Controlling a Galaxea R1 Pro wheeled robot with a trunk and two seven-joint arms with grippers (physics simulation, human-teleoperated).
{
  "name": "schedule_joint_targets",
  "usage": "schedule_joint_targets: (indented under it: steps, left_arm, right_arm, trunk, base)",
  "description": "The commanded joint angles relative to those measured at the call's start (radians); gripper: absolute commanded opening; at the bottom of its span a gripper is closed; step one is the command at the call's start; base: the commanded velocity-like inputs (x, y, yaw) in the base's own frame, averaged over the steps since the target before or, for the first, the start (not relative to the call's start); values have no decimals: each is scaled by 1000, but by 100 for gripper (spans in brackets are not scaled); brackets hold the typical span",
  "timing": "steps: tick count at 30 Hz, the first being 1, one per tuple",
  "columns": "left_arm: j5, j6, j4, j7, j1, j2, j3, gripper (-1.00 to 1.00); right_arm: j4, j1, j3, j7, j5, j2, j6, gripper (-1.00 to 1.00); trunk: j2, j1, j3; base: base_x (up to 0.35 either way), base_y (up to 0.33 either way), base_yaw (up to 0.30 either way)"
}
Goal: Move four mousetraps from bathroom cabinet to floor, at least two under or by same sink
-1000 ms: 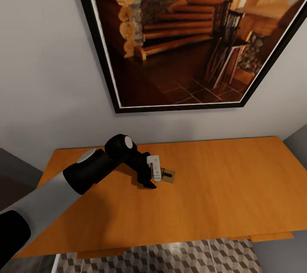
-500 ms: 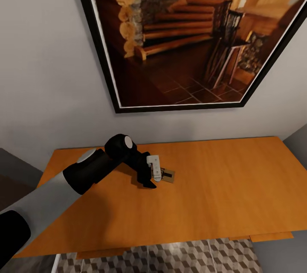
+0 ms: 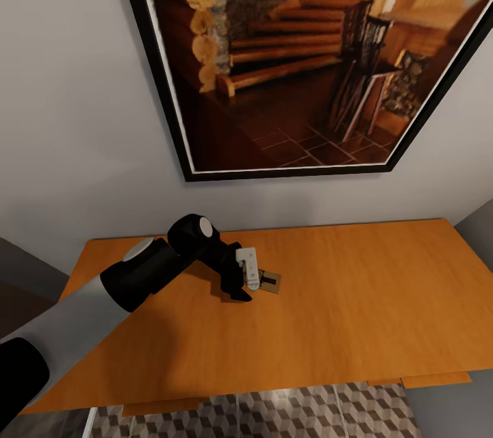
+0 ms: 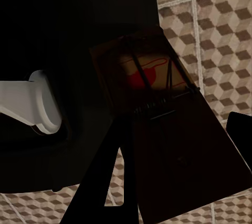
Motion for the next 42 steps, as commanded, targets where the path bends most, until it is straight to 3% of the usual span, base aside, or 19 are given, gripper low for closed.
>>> schedule_joint_targets:
  steps: [1,32,42]
  left_arm:
    - [-7,8,-2,-7,-1,0,-1,100]
    - [-8,9,-29,-7,-1,-6,12,100]
    - [-29,9,-31,-7,-1,-8,12,100]
  right_arm:
    - [-2,1,-7,-1,-2,1,-2,-100]
    - [-2,1,-7,-1,-1,8,-2,-100]
    - [-2,1,-7,-1,0,12,-2,-100]
  trunk:
    - [-2,1,-1]
    - [-2,1,-1]
    - [-2,1,-1]
  base:
    - [0,0,0]
    - [0,0,0]
    - [0,0,0]
